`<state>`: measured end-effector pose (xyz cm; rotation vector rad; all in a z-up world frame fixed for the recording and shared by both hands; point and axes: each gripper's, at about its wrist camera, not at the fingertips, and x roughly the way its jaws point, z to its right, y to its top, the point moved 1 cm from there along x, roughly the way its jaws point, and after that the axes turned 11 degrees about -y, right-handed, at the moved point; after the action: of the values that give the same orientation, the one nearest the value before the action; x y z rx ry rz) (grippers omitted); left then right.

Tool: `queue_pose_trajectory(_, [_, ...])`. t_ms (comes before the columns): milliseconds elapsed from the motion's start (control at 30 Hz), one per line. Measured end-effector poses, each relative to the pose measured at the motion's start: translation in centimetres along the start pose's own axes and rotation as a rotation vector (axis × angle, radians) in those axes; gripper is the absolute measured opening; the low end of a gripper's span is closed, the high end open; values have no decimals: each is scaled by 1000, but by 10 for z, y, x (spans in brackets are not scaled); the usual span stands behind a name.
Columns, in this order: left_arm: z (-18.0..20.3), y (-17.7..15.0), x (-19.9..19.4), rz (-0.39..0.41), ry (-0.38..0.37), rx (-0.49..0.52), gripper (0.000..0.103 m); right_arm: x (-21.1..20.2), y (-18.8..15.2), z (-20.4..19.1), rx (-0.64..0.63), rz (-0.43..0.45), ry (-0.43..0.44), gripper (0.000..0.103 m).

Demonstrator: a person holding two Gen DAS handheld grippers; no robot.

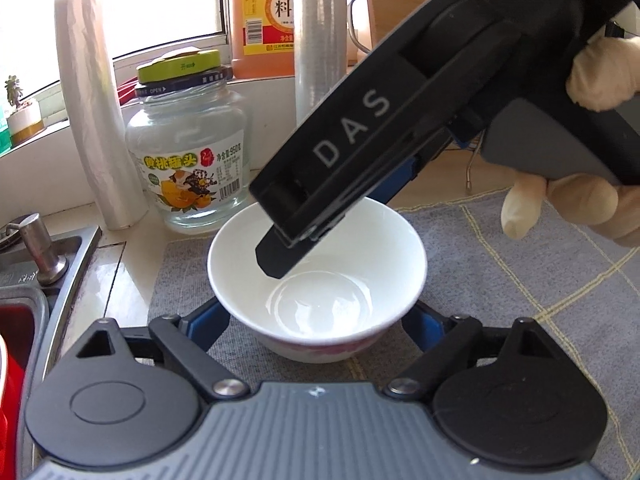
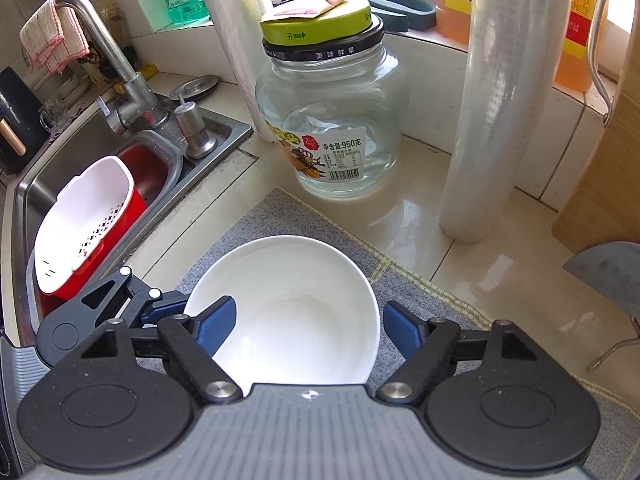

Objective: Organize plates and bowls
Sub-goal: 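Lift the pink-flowered bowl off the mat with the right tool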

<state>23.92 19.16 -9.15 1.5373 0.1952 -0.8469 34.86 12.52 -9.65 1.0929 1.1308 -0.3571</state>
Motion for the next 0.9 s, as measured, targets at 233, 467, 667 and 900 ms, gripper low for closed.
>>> queue_pose_trajectory(233, [0,1,0,0,-3,6,91,3,1,-1,5,-3,11,79])
queue_pose_trajectory(467, [0,1,0,-2,-4,9,91,2,2,-1,8,-3,22,77])
queue_pose_trajectory(667, [0,1,0,-13,-3,10,91,1,2,0,11,-2,24,77])
queue_pose_trajectory(900, [0,3,-1,-22,-7,9,90,-4,1,-2,7,4,25,77])
